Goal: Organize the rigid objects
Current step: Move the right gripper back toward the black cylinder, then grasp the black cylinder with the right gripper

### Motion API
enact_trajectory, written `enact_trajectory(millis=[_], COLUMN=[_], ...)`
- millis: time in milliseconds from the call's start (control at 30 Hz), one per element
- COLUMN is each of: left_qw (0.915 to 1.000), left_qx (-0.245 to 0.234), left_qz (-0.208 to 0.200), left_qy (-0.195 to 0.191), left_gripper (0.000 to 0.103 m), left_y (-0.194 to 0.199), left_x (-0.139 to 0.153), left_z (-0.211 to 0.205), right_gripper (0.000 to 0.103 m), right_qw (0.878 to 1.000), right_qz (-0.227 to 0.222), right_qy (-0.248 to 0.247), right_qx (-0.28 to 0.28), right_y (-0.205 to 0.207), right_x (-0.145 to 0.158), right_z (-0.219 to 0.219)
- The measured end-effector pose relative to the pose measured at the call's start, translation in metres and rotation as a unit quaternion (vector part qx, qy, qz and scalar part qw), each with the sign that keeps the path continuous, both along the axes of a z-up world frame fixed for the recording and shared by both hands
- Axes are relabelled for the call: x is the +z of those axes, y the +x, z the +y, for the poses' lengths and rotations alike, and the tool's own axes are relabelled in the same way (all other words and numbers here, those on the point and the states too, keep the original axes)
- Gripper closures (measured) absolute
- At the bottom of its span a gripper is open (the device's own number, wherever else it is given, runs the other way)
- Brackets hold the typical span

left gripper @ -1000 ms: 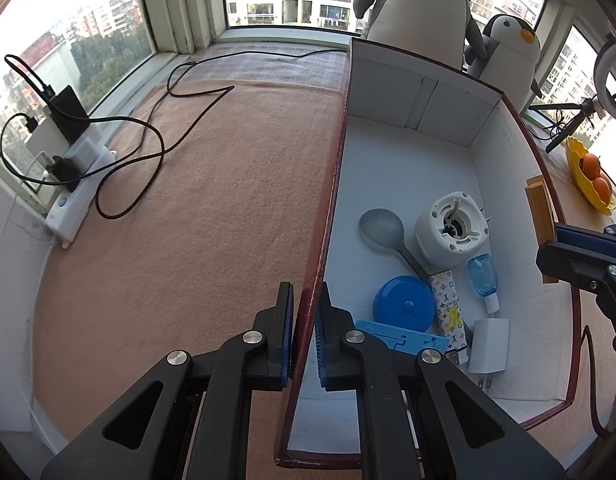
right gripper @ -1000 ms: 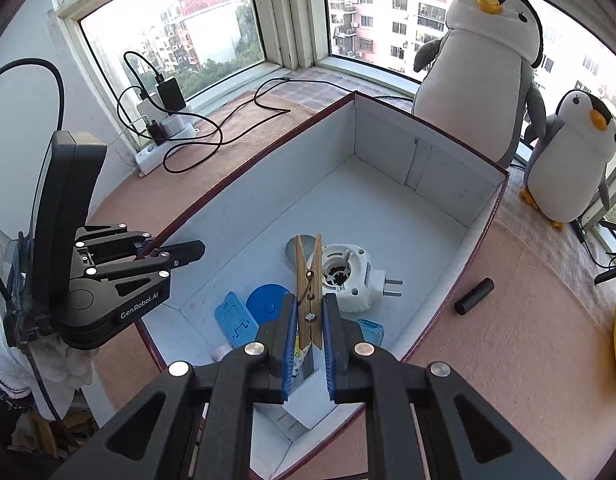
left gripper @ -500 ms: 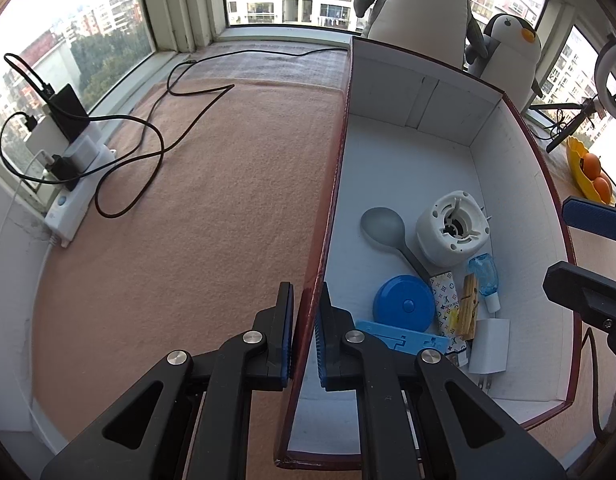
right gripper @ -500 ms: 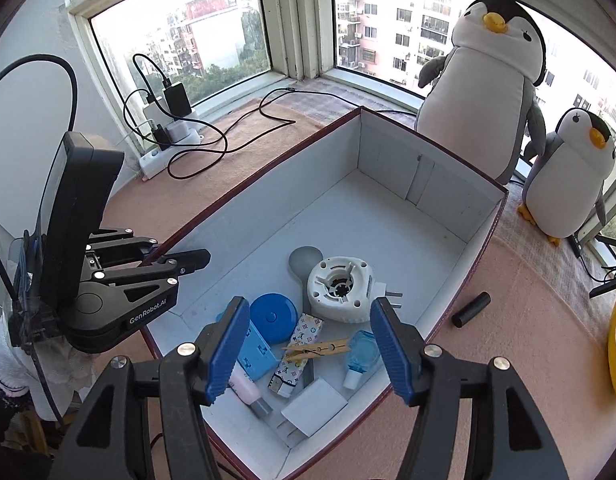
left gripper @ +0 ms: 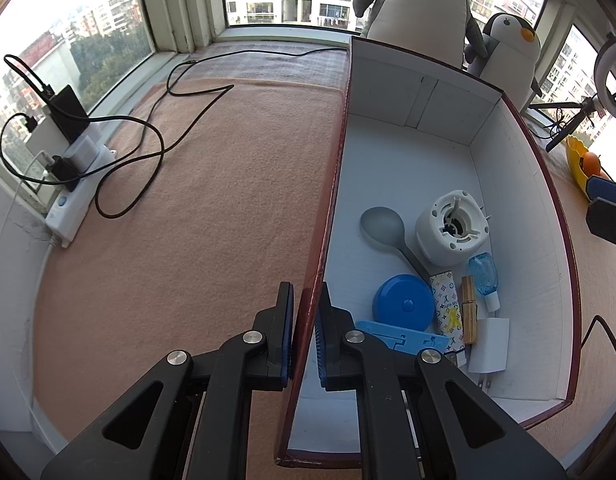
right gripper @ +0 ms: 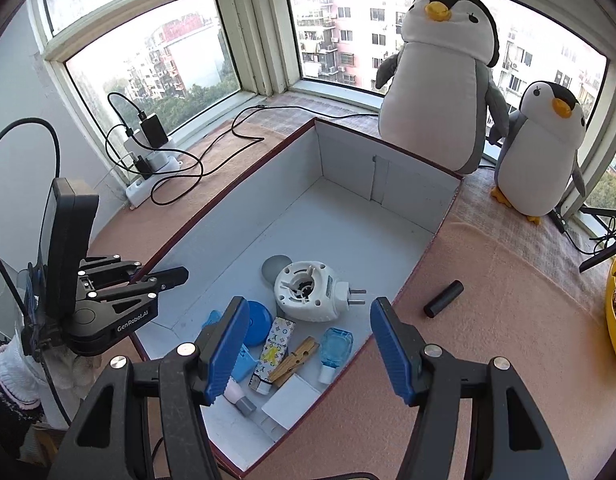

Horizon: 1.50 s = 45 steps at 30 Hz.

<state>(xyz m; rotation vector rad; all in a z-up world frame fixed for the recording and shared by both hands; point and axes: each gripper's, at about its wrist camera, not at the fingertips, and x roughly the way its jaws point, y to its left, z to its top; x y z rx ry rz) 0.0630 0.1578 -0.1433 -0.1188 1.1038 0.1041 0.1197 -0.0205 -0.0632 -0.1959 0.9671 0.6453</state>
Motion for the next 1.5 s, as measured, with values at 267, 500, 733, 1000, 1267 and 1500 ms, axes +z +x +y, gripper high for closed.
enact_trajectory(millis=[267, 500, 733, 1000, 1267, 1500], left_qw=[1.0, 1.0, 1.0, 0.9999, 0.9999, 1.0], left_qx=[0.0, 0.0, 0.001, 0.006, 0.006, 0.006], left_qz=[0.0, 0.001, 0.005, 0.01, 0.007, 0.003], left_qy=[0.001, 0.0, -0.006, -0.01, -0.009, -0.006], left_gripper=[0.094, 0.094, 0.094, 0.094, 0.094, 0.094], left_y=[0.0, 0.0, 0.0, -0.004, -0.008, -0.01], left_x=[0.0, 0.001, 0.002, 0.003, 0.009, 0.012], left_z=[0.0, 0.0, 0.003, 0.004, 0.003, 0.002], right_gripper=[0.044, 0.056, 0.066, 0.067, 0.067, 0.075], right_qw=[0.994, 0.972, 0.954, 0.955, 0.958, 0.963], right_qz=[0.034, 0.138, 0.205, 0.203, 0.197, 0.18], right_qy=[0.022, 0.054, 0.057, 0.013, -0.01, -0.041], right_qx=[-0.105, -0.185, -0.212, -0.216, -0.209, -0.199], right_y=[0.048, 0.1, 0.131, 0.147, 0.151, 0.153], right_x=[-0.008, -0.052, -0.098, -0.116, -0.119, -0.121], right_z=[-0.058, -0.103, -0.106, -0.088, -0.073, -0.059])
